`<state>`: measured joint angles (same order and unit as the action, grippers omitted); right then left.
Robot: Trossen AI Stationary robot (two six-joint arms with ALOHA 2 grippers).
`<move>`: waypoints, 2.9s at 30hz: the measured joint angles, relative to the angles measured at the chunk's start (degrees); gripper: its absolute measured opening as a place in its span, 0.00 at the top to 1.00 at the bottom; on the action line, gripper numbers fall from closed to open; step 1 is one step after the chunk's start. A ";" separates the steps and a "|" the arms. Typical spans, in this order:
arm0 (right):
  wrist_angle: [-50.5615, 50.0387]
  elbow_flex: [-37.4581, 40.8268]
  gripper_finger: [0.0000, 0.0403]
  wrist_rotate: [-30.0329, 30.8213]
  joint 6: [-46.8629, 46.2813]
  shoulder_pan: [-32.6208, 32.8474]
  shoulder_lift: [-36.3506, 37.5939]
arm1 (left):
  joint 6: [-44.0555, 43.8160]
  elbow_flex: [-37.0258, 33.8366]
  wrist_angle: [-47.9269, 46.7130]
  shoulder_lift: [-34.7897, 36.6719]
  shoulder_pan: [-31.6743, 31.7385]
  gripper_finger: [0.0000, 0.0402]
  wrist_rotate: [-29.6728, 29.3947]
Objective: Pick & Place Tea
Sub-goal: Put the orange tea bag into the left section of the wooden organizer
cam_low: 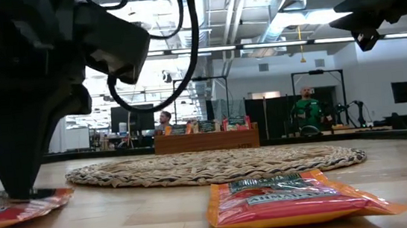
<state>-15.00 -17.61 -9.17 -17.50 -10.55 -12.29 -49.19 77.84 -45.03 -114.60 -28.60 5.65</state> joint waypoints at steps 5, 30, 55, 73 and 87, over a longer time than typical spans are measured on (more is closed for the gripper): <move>0.00 0.00 0.68 0.00 0.00 0.00 0.00 | -0.17 0.00 -1.28 2.61 0.07 1.00 -0.26; 0.00 0.00 0.68 0.15 0.09 0.00 -0.02 | -2.87 1.18 -8.49 12.43 3.17 1.00 1.95; 0.02 0.00 0.68 0.17 0.13 0.00 -0.02 | 11.62 16.90 -21.72 12.58 18.05 1.00 -1.96; 0.03 0.00 0.68 0.17 1.46 0.00 -0.01 | 9.66 16.87 -22.15 11.05 18.47 1.00 -6.08; 0.02 0.00 0.68 0.15 1.44 0.02 -0.02 | 3.10 16.87 -22.42 10.79 18.45 0.58 -11.53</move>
<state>-14.98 -17.61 -9.02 -16.05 -10.53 -12.32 -46.09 94.72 -67.45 -103.81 -10.15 -5.88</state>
